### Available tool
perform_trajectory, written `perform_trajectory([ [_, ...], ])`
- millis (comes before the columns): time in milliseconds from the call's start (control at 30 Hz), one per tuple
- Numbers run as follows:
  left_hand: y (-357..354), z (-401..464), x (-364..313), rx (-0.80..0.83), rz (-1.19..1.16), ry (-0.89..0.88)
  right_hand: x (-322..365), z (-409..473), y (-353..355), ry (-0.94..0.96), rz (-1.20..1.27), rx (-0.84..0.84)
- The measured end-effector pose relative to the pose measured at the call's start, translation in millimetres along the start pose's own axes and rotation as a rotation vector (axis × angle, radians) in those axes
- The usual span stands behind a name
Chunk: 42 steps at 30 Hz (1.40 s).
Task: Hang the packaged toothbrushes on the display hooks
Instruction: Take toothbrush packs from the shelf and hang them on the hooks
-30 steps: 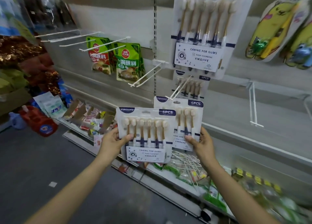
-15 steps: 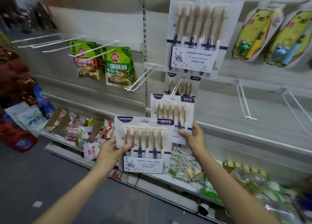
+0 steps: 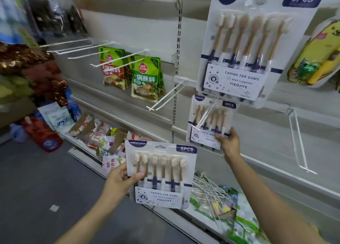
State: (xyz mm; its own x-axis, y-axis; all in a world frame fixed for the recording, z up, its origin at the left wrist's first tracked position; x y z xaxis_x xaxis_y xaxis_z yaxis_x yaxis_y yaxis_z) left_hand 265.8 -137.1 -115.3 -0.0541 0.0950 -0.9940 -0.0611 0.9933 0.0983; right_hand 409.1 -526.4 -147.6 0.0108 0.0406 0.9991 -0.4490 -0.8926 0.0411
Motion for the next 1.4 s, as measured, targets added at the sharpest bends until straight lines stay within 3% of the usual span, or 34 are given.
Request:
perform_trajectory([
  [333, -38.1, 5.8, 5.8, -0.022, -0.072, 0.033, -17.0, 64.5, -3.9, -0.088, -0.025, 0.012],
  [533, -58.9, 8.3, 7.7, -0.033, -0.081, 0.04, -13.9, 71.3, 3.2, -0.079, -0.285, 0.056],
  [733, -69.7, 22.5, 15.8, 0.007, -0.064, 0.055, 8.3, 41.9, 32.8, 0.072, -0.525, -0.091],
  [833, -74.2, 37.4, 17.7, 0.066, -0.052, 0.074, 31.5, 5.9, 37.6, 0.146, -0.443, -0.063],
  [1000, -79.9, 61.5, 16.9, 0.198, -0.038, 0.094, 55.3, -66.6, 21.1, 0.067, -0.083, 0.259],
  [1167, -90.7, 73.6, 12.5, 0.277, -0.022, 0.081, 61.9, -122.4, 10.5, 0.03, -0.031, 0.436],
  [1400, -104.9, 82.2, 7.2, 0.364, -0.014, 0.039, 52.1, -132.8, 11.1, 0.075, -0.137, 0.32],
])
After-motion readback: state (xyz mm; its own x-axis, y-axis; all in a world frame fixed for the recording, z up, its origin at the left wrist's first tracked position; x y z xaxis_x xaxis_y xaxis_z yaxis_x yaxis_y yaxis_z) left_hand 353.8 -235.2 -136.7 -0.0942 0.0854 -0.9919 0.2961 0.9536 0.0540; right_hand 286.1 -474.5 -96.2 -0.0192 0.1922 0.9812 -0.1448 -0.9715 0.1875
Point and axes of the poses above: each hand's wrist, its own z-axis towards the middle knuckle, its own y-axis out of the back of the hand, x = y × z, the point moved 6 cm from there along z, towards the middle knuckle, and after that the axes turned 2 degrees about y, right-handed, at the moved point
